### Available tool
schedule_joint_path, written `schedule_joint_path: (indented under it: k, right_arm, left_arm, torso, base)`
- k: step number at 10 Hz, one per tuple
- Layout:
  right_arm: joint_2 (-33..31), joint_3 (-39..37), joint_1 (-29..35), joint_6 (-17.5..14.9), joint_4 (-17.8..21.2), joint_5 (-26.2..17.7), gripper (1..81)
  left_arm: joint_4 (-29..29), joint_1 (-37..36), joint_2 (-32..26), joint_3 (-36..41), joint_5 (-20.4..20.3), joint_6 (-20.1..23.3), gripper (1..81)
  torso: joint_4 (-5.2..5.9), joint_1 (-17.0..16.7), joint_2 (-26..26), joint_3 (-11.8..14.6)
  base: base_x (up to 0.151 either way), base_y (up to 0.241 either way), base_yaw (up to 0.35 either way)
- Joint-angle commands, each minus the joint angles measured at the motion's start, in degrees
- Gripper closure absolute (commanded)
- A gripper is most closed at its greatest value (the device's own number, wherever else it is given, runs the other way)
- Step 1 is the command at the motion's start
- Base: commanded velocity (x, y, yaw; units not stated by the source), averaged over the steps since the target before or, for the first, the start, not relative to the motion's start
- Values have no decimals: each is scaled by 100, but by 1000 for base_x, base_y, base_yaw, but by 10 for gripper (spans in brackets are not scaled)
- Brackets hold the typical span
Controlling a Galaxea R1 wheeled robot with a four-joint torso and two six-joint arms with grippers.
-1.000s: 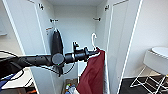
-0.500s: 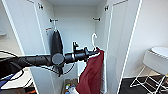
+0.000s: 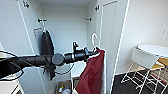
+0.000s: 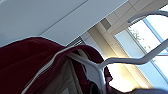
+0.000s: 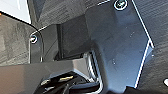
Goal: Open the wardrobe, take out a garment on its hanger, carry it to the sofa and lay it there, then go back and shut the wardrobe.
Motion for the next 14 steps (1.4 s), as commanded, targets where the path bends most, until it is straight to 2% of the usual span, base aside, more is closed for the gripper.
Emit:
schedule_joint_path:
  k: [1, 3, 5, 6, 14]
  right_arm:
    - [-147, 110, 174, -43, -45, -293, 10]
    - [-410, 443, 112, -105, -80, -345, 10]
    - [-788, 874, 7, -105, -422, -390, 10]
    - [-920, 954, -37, -105, -440, -390, 10]
    - [-991, 822, -134, -96, -343, -328, 10]
  left_arm:
    - [315, -1030, -60, 64, -180, 62, 811]
    - [350, -1039, -201, 169, -153, 62, 811]
    - [402, -1039, -333, 240, -39, 62, 811]
    - [403, -1039, -386, 266, -30, 62, 811]
    - [446, -1030, -482, 415, 14, 62, 811]
  torso:
    - [0, 0, 0, 0]
    - [0, 2, 0, 0]
    - [0, 2, 0, 0]
    - [0, 2, 0, 0]
    - [0, 0, 0, 0]
  base:
    - [0, 0, -270]
    - [0, 0, -277]
    - [0, 0, -280]
    - [0, 0, -280]
    - [0, 0, -282]
